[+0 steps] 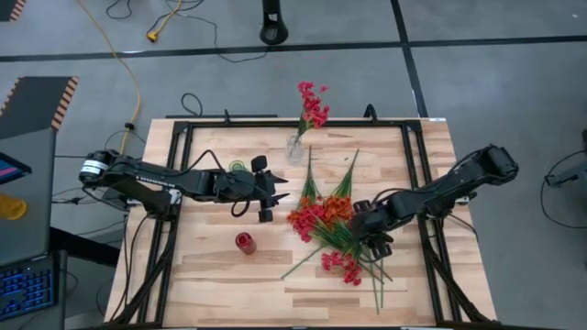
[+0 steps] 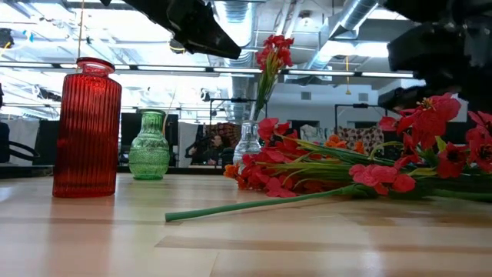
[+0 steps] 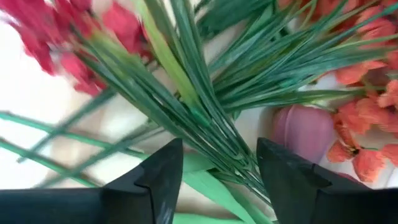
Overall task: Sort flowers into vase by color
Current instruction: Put the right red flower into the vase
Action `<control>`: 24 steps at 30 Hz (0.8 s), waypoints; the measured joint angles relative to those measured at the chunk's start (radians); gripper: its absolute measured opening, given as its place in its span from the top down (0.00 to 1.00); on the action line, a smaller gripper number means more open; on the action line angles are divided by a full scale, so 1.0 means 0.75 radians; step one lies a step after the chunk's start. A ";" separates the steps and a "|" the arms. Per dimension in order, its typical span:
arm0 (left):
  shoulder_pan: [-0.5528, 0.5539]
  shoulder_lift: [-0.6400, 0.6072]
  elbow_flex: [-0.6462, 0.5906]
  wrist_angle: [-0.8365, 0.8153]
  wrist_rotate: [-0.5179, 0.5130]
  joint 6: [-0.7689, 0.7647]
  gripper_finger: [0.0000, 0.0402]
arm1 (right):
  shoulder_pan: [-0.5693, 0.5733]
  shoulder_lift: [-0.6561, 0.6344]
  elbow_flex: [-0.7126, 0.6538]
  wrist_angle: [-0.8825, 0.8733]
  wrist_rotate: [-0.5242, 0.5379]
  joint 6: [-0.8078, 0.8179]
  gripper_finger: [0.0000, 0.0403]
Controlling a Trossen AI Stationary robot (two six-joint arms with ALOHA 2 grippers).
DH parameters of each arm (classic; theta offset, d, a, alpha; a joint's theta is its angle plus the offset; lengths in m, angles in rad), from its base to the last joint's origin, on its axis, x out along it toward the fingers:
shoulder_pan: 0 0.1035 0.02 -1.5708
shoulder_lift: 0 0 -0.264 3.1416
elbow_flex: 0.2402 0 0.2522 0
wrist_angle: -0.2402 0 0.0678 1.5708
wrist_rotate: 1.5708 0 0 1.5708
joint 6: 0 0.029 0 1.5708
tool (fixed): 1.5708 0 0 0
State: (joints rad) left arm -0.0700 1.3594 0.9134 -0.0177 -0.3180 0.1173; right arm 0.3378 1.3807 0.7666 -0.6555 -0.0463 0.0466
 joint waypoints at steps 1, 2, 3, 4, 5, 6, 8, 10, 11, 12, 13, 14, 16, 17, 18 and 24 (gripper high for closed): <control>0.000 0.000 0.000 0.000 0.000 0.000 0.61 | 0.000 0.020 0.000 -0.004 0.000 -0.027 0.41; 0.000 0.000 0.000 0.000 0.000 -0.001 0.61 | 0.000 0.039 0.000 -0.005 0.002 -0.050 0.40; 0.000 0.000 0.000 0.000 0.000 -0.001 0.61 | 0.000 0.058 -0.001 -0.007 0.004 -0.070 0.40; 0.000 0.000 0.000 0.000 0.000 -0.002 0.61 | 0.000 0.074 -0.001 -0.007 0.004 -0.088 0.39; 0.000 0.000 0.000 0.000 0.001 -0.002 0.61 | 0.000 0.092 -0.001 -0.007 0.004 -0.103 0.39; 0.000 0.000 0.000 0.000 0.001 -0.002 0.61 | 0.000 0.111 -0.001 -0.006 0.005 -0.109 0.40; 0.000 0.000 0.000 0.000 0.001 -0.002 0.61 | 0.000 0.145 -0.001 -0.008 0.005 -0.110 0.40; 0.001 0.000 0.000 0.000 0.001 -0.002 0.61 | 0.000 0.166 -0.001 -0.018 0.005 -0.110 0.42; 0.000 0.000 0.000 0.000 0.001 -0.002 0.61 | 0.000 0.173 -0.001 -0.024 0.005 -0.111 0.44; 0.001 0.000 0.000 0.000 0.001 -0.002 0.61 | 0.001 0.175 -0.001 -0.033 0.004 -0.111 0.46; 0.001 0.000 0.000 0.000 0.001 -0.002 0.61 | 0.001 0.175 -0.001 -0.036 0.004 -0.113 0.48; 0.001 0.000 0.000 0.000 0.001 -0.002 0.61 | 0.002 0.173 -0.001 -0.035 0.004 -0.113 0.51; 0.001 0.000 0.000 0.000 0.001 -0.002 0.61 | 0.002 0.162 -0.001 -0.036 0.004 -0.113 0.56; 0.001 0.000 0.000 0.000 0.001 -0.002 0.61 | 0.002 0.154 -0.001 -0.035 0.005 -0.112 0.59; 0.001 0.000 0.000 0.000 0.001 -0.002 0.61 | 0.002 0.145 -0.001 -0.035 0.004 -0.111 0.62; 0.001 0.000 0.000 0.000 0.001 -0.002 0.61 | 0.002 0.090 -0.001 -0.035 0.004 -0.108 0.78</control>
State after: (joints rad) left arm -0.0696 1.3594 0.9134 -0.0175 -0.3176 0.1158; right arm 0.3389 1.4480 0.7658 -0.6819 -0.0433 -0.0345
